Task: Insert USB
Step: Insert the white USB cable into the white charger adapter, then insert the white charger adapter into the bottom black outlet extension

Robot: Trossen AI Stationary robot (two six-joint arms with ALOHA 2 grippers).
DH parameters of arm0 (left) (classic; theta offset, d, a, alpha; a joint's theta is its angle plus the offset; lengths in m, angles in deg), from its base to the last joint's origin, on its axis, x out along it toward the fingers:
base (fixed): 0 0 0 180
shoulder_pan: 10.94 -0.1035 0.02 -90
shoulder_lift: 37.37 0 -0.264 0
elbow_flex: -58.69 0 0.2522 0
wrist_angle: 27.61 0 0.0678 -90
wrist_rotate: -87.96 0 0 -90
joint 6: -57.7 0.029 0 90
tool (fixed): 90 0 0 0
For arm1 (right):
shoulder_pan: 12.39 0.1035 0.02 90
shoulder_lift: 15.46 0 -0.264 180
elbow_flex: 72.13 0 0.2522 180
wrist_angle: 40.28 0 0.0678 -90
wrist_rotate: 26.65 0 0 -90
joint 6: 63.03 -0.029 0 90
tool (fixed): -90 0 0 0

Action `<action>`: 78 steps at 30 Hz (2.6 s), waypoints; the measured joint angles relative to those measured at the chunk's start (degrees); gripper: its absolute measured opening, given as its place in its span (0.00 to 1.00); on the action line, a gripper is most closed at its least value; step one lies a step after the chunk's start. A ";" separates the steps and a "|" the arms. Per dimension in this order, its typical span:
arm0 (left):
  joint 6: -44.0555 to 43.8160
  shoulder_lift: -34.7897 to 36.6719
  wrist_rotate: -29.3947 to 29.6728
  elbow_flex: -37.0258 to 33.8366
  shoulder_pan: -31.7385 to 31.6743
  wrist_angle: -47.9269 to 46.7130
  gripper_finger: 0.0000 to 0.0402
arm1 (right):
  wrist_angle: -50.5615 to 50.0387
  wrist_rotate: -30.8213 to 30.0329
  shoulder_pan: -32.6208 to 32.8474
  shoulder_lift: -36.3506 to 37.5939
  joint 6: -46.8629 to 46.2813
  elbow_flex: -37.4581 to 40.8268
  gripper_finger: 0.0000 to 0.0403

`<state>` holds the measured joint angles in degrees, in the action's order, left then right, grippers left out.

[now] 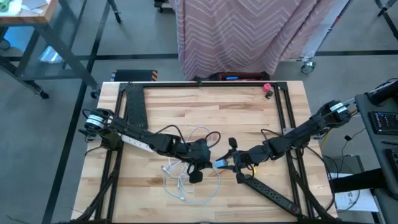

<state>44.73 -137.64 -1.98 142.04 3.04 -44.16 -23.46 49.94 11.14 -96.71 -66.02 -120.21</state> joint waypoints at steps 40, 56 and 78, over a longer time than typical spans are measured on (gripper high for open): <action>13.57 -0.06 4.57 -0.04 1.04 8.96 0.08 | 12.53 0.04 0.08 0.15 -1.47 1.54 0.26; 7.81 3.41 10.51 -10.22 2.79 36.28 0.12 | 25.93 -3.22 0.56 0.28 3.10 3.06 0.26; -1.03 15.84 18.30 -37.27 -1.12 69.75 0.39 | -3.40 -2.54 -7.61 6.90 -0.04 -7.33 0.26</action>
<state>43.70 -121.80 16.31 104.76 1.91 25.60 -26.87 47.40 3.53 -89.81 -66.06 -127.54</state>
